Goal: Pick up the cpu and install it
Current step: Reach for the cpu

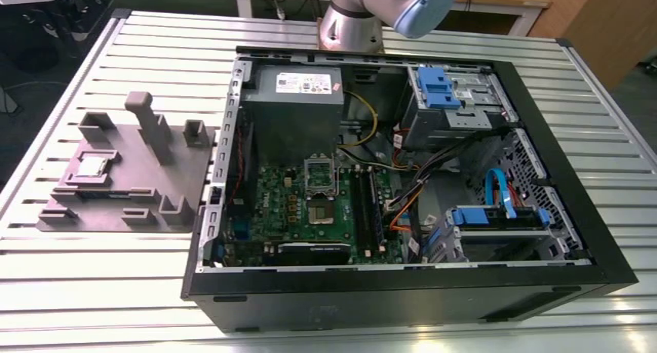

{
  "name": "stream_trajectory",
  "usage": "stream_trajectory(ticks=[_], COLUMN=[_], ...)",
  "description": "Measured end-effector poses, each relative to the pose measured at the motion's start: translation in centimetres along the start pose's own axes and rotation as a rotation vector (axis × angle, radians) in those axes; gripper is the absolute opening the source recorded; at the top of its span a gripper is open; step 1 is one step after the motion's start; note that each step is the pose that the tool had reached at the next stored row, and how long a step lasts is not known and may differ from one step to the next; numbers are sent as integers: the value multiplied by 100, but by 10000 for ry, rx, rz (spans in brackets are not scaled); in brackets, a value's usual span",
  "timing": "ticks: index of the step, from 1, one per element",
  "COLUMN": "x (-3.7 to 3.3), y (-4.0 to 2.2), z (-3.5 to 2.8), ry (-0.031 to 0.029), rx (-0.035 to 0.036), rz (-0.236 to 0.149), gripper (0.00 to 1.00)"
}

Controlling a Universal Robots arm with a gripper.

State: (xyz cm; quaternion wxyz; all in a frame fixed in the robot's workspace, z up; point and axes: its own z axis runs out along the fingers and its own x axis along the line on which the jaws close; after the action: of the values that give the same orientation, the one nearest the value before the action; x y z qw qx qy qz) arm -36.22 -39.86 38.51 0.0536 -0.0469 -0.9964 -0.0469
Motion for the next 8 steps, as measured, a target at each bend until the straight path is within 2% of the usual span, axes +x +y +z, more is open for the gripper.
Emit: stream_trajectory(ticks=[4, 8], x=[57, 84], y=[-9, -14], z=[9, 15], ry=[0, 0], rx=[0, 0], rz=[0, 0], gripper=[10, 10])
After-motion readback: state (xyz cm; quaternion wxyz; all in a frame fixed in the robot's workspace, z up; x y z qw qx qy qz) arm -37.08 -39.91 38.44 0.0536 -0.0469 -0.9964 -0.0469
